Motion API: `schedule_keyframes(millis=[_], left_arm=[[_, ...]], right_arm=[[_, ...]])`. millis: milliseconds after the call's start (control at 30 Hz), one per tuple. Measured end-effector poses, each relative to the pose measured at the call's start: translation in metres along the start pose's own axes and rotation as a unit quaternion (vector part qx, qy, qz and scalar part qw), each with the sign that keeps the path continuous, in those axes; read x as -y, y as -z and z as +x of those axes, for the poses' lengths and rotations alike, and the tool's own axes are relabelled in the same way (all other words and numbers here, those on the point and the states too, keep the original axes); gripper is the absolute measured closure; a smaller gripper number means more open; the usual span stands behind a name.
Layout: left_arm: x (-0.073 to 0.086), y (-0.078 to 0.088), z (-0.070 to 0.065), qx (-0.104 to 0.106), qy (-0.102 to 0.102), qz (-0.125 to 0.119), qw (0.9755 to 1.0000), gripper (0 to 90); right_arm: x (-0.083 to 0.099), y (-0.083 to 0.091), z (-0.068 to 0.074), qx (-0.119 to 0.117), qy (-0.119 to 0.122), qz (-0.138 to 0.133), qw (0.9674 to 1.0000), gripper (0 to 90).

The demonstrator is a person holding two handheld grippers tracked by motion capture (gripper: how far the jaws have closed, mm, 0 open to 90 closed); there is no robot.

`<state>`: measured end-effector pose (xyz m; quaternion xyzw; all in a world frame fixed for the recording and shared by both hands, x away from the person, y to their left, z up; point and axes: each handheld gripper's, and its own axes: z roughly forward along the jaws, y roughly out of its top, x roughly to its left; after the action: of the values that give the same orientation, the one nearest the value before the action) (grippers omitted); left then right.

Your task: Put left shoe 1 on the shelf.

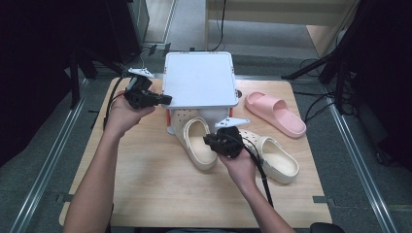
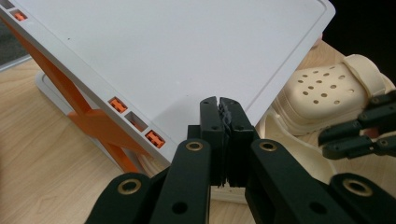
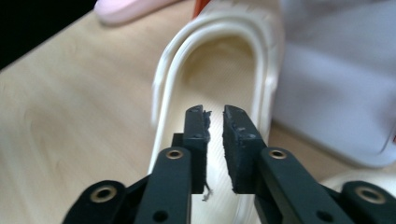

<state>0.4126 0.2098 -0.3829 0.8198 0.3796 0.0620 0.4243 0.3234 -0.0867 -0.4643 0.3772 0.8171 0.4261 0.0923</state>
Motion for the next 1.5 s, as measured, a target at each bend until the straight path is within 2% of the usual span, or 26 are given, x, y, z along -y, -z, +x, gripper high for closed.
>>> schedule_keyframes(millis=[233, 400, 567, 767, 833, 933, 1033, 1233, 1500], left_arm=[[0.0, 0.0, -0.001, -0.002, 0.003, 0.001, 1.0, 88.5], [0.0, 0.0, 0.0, 0.0, 0.006, 0.0, 1.0, 88.5], [0.0, 0.0, 0.0, -0.001, 0.007, -0.001, 1.0, 88.5], [0.0, 0.0, 0.0, 0.0, 0.008, -0.001, 1.0, 88.5], [0.0, 0.0, 0.0, 0.0, 0.007, -0.001, 1.0, 88.5], [0.0, 0.0, 0.0, -0.001, 0.006, 0.0, 1.0, 88.5], [0.0, 0.0, -0.001, -0.001, 0.006, 0.0, 1.0, 88.5], [0.0, 0.0, 0.0, 0.0, 0.006, 0.0, 1.0, 88.5], [0.002, 0.0, 0.0, 0.002, 0.01, -0.006, 0.9999, 88.8]], right_arm=[[0.022, 0.011, 0.008, -0.018, 0.024, 0.016, 0.9994, 86.0], [0.037, 0.018, 0.007, -0.04, 0.002, 0.015, 0.9991, 87.9], [0.048, 0.019, 0.012, -0.043, 0.009, 0.021, 0.9988, 90.0], [0.058, 0.013, 0.012, -0.048, 0.011, 0.046, 0.9977, 90.0], [0.06, 0.01, 0.011, -0.053, 0.013, 0.055, 0.997, 90.0], [0.063, 0.008, 0.012, -0.044, 0.026, 0.065, 0.9966, 90.0], [0.067, 0.004, 0.009, -0.039, 0.023, 0.07, 0.9965, 90.0], [0.064, -0.001, 0.008, -0.038, 0.018, 0.064, 0.9971, 90.0], [0.053, -0.011, 0.016, -0.047, 0.031, 0.055, 0.9969, 90.0]])
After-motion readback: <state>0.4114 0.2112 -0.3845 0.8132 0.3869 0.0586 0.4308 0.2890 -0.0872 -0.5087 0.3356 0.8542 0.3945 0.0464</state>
